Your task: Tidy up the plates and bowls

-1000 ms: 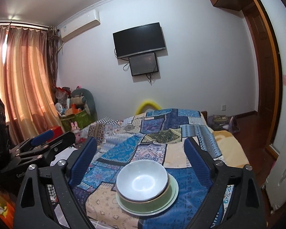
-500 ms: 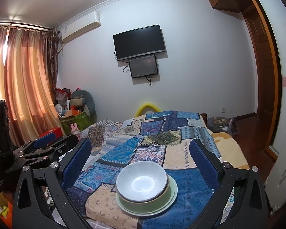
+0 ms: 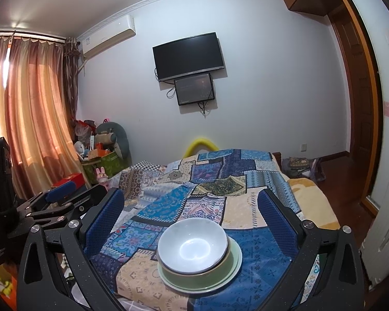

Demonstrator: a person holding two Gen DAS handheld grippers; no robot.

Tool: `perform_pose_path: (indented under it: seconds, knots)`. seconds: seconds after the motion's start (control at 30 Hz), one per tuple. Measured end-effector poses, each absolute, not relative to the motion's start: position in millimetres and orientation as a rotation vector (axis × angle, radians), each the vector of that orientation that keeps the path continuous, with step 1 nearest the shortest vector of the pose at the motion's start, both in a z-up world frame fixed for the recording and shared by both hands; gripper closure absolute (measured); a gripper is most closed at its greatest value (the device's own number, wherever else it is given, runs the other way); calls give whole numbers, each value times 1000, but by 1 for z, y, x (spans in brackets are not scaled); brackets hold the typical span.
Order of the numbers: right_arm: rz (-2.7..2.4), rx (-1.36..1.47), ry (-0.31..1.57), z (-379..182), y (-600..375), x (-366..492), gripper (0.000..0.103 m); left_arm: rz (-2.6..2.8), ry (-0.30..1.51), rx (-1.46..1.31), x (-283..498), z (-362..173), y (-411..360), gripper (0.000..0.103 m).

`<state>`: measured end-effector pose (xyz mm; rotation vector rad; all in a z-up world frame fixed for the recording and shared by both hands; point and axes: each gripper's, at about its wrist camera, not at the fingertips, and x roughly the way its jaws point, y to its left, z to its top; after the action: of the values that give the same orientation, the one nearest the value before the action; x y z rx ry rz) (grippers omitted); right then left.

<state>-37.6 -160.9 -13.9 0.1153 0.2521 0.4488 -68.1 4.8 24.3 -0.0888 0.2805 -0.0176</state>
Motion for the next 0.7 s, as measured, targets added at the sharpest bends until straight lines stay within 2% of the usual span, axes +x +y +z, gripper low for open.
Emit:
perform_pose_path:
  seconds: [0.7]
  knots:
    - [452, 115, 263, -15, -161, -35, 1, -22, 285, -100, -67, 23, 7, 0]
